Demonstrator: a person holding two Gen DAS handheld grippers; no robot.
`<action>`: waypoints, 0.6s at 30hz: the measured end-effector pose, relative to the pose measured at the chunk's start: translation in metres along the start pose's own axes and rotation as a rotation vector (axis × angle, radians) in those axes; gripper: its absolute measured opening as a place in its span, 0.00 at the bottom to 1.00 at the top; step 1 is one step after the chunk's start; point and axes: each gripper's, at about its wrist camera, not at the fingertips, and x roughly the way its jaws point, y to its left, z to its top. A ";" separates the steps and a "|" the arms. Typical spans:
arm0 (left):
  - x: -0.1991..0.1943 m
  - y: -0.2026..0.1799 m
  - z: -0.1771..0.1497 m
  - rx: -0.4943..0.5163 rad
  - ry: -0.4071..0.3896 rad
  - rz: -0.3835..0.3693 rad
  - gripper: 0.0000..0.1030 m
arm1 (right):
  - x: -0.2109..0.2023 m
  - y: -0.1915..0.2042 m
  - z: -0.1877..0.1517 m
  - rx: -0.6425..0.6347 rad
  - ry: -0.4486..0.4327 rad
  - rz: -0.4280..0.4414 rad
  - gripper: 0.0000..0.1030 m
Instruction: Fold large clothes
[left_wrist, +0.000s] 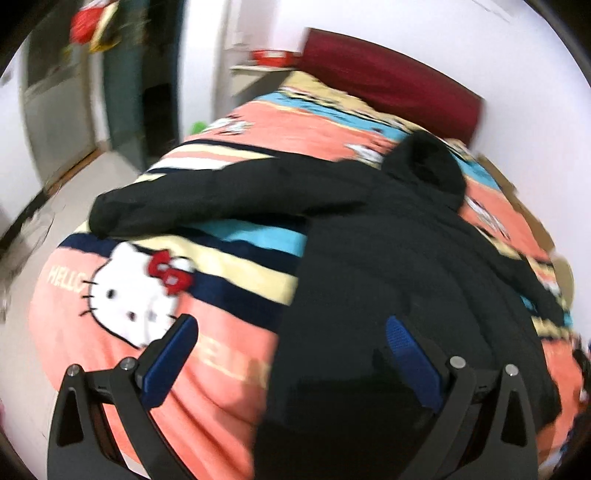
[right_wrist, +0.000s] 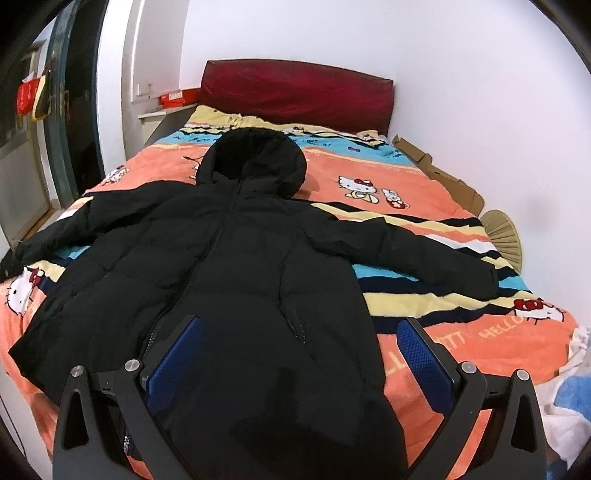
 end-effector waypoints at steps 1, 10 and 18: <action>0.008 0.017 0.007 -0.044 -0.001 0.001 0.99 | 0.003 0.002 0.001 -0.003 0.005 0.000 0.99; 0.086 0.148 0.063 -0.527 -0.013 -0.109 0.99 | 0.016 0.015 0.004 -0.039 0.034 -0.001 0.99; 0.156 0.202 0.069 -0.827 0.002 -0.178 0.99 | 0.023 0.011 0.007 -0.047 0.048 -0.026 0.99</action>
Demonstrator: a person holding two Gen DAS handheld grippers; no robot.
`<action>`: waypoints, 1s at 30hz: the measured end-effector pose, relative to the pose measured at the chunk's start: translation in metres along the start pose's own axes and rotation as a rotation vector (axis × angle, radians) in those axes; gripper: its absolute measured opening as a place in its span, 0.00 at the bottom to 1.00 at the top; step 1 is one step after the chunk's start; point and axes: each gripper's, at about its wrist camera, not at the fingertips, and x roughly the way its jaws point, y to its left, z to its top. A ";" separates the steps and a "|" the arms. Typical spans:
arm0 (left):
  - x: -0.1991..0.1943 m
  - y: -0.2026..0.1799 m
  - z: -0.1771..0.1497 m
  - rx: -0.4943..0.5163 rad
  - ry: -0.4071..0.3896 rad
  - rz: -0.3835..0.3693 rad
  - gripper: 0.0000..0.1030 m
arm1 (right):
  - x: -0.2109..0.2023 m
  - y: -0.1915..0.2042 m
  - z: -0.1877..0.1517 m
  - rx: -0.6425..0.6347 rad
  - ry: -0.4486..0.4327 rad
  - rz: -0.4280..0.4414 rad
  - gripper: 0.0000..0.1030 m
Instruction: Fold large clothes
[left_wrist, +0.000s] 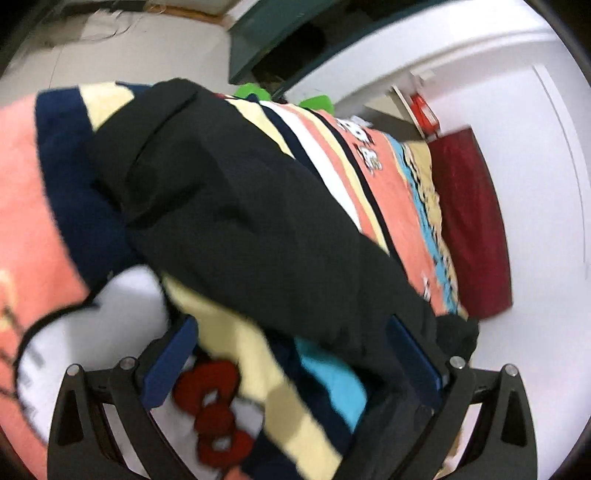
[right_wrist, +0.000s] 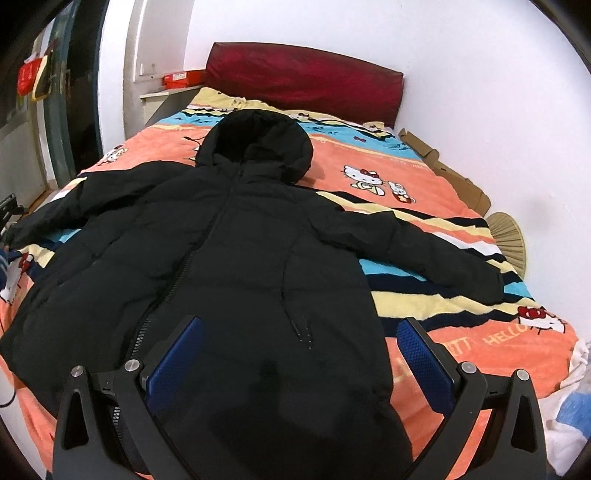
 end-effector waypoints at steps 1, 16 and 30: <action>0.004 0.001 0.002 -0.014 -0.002 0.008 0.99 | 0.000 -0.001 0.001 0.000 0.000 -0.003 0.99; 0.021 -0.014 0.025 -0.016 -0.027 0.037 0.13 | 0.006 -0.024 0.001 0.034 0.005 -0.022 0.99; -0.044 -0.180 0.003 0.368 -0.082 -0.099 0.11 | -0.014 -0.061 0.009 0.104 -0.060 -0.047 0.99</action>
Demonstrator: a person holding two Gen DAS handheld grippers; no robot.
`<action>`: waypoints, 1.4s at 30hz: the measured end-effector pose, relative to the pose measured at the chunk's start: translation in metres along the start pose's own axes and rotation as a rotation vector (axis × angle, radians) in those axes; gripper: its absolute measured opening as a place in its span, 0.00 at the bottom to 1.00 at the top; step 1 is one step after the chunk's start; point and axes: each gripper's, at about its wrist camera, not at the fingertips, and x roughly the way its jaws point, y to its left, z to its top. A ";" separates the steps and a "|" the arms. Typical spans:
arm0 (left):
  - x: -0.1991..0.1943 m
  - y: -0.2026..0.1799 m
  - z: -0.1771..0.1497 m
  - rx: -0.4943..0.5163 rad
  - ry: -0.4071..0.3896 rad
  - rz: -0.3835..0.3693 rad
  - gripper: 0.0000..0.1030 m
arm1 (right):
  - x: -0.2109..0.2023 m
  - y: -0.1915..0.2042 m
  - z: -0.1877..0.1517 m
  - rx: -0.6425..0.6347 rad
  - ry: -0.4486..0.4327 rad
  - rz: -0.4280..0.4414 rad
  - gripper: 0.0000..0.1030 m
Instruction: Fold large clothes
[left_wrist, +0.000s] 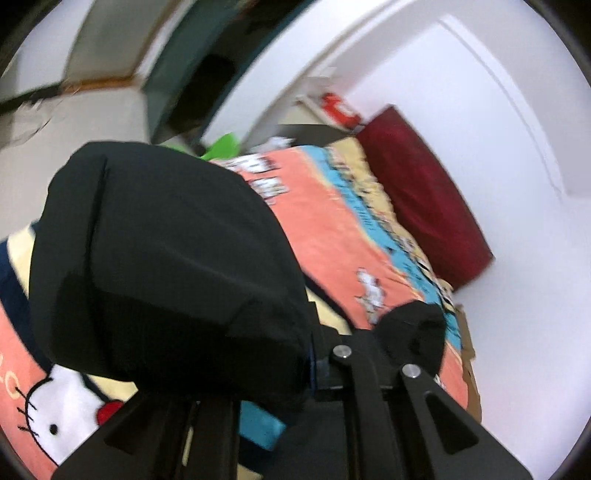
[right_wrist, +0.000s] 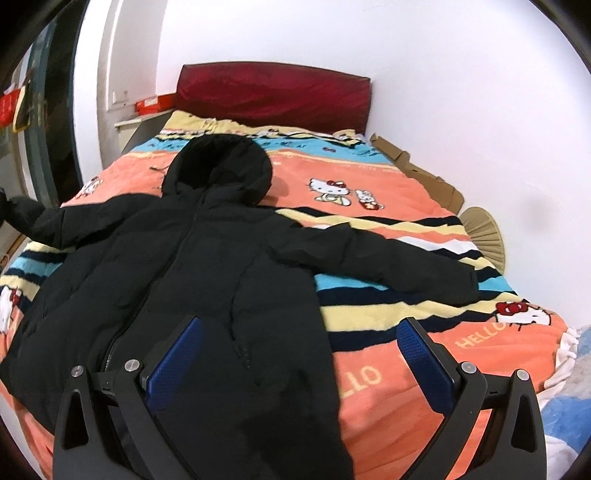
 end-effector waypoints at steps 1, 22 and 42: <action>-0.003 -0.016 0.000 0.026 -0.002 -0.018 0.11 | -0.002 -0.005 0.001 0.012 -0.006 -0.002 0.99; 0.056 -0.283 -0.144 0.423 0.201 -0.206 0.11 | -0.008 -0.102 0.018 0.203 -0.100 -0.059 1.00; 0.166 -0.289 -0.340 0.703 0.485 -0.091 0.33 | 0.057 -0.169 -0.006 0.353 -0.019 -0.101 1.00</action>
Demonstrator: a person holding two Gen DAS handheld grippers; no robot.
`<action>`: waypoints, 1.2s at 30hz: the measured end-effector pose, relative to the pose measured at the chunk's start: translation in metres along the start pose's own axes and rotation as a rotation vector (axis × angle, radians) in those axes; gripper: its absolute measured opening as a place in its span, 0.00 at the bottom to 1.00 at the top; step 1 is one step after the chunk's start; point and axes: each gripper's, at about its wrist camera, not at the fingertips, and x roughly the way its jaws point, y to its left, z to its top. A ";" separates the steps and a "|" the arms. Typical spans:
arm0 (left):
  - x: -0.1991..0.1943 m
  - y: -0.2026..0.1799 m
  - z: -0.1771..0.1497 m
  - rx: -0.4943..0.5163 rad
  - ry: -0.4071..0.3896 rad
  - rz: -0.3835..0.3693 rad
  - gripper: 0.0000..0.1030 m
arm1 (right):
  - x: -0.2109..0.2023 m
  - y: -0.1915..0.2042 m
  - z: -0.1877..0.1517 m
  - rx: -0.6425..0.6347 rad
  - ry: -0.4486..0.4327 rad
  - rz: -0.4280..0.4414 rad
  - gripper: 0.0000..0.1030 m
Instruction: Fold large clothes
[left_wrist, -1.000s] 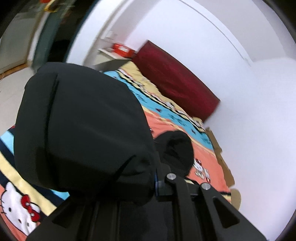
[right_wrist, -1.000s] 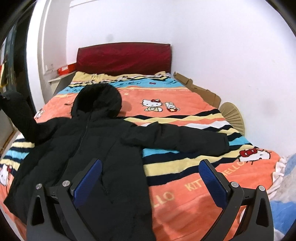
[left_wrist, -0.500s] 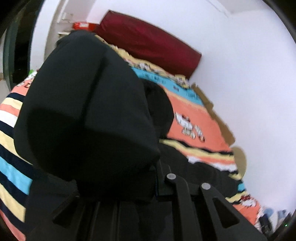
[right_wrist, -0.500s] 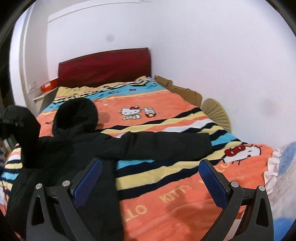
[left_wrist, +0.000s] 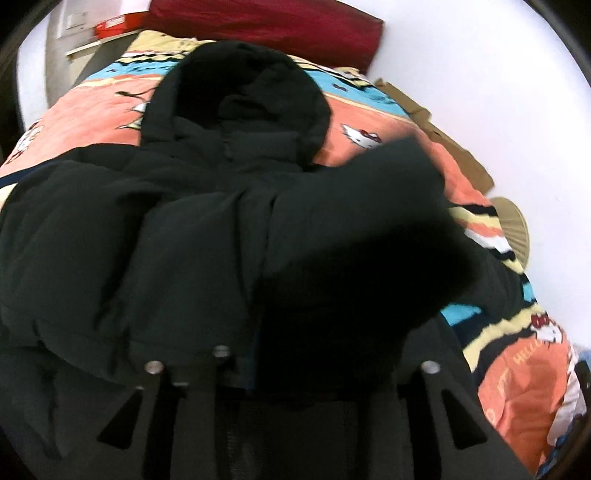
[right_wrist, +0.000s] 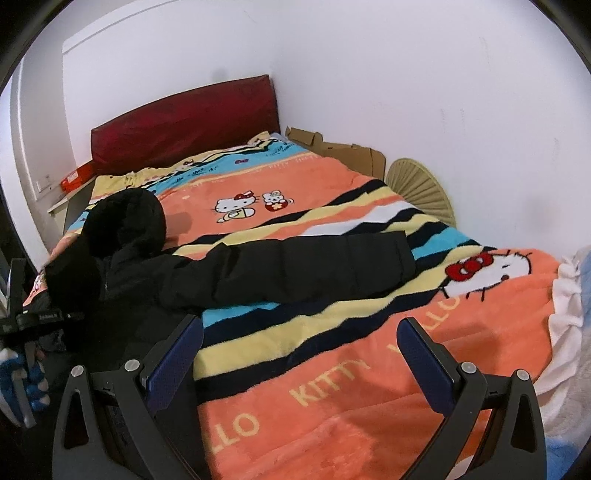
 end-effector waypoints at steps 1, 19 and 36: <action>-0.003 -0.002 -0.002 0.019 0.007 -0.011 0.34 | 0.001 -0.002 0.000 0.003 0.002 -0.003 1.00; 0.009 0.035 0.010 0.039 0.058 0.149 0.42 | 0.031 -0.019 0.001 0.087 0.053 -0.054 1.00; -0.026 0.041 -0.026 0.056 -0.061 -0.050 0.42 | 0.173 -0.135 0.045 0.466 0.139 -0.157 1.00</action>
